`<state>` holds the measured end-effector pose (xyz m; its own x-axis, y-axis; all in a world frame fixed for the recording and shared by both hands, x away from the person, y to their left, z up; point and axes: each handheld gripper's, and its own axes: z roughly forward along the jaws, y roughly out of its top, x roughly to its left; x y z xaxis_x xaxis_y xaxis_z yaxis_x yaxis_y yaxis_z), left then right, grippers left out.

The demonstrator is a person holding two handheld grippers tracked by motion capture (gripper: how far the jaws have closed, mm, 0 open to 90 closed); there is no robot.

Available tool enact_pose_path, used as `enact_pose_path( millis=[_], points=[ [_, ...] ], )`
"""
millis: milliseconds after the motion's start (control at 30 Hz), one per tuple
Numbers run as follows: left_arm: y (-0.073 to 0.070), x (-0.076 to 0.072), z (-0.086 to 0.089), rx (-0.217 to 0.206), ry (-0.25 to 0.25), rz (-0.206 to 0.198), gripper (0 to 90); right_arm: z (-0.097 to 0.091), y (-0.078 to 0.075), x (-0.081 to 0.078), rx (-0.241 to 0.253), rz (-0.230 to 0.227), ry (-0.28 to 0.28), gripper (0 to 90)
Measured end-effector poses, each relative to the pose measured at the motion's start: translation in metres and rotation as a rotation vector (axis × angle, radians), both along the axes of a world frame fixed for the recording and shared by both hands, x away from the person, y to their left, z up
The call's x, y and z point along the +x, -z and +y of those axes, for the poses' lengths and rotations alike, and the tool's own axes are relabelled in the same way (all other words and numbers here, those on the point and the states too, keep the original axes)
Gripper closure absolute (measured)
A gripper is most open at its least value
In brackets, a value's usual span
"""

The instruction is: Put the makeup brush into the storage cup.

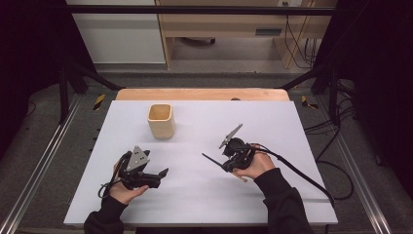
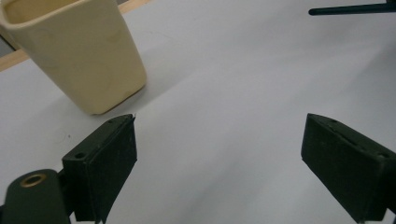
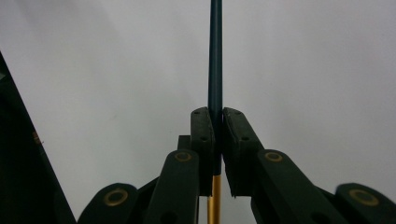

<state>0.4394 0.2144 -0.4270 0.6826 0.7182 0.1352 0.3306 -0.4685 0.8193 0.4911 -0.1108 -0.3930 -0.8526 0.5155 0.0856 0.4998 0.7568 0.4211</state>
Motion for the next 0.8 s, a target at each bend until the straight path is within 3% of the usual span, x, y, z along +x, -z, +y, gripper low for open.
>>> enact_pose_path(
  millis=[333, 467, 667, 800],
  points=[
    [-0.002, -0.001, -0.013, 0.061, 0.086, -0.002, 9.9, 0.014, -0.005, -0.002, 0.019, 0.019, -0.061, 83.4],
    [-0.006, -0.001, -0.019, 0.084, 0.116, -0.023, 10.4, 0.016, -0.007, -0.002, 0.019, 0.017, -0.071, 83.3],
    [-0.019, -0.001, -0.026, 0.152, 0.167, -0.059, 11.0, 0.020, -0.010, -0.003, 0.020, 0.030, -0.098, 83.4],
    [-0.026, 0.000, -0.033, 0.169, 0.208, -0.086, 11.7, 0.024, -0.010, -0.005, 0.024, 0.051, -0.104, 83.3]
  ],
)
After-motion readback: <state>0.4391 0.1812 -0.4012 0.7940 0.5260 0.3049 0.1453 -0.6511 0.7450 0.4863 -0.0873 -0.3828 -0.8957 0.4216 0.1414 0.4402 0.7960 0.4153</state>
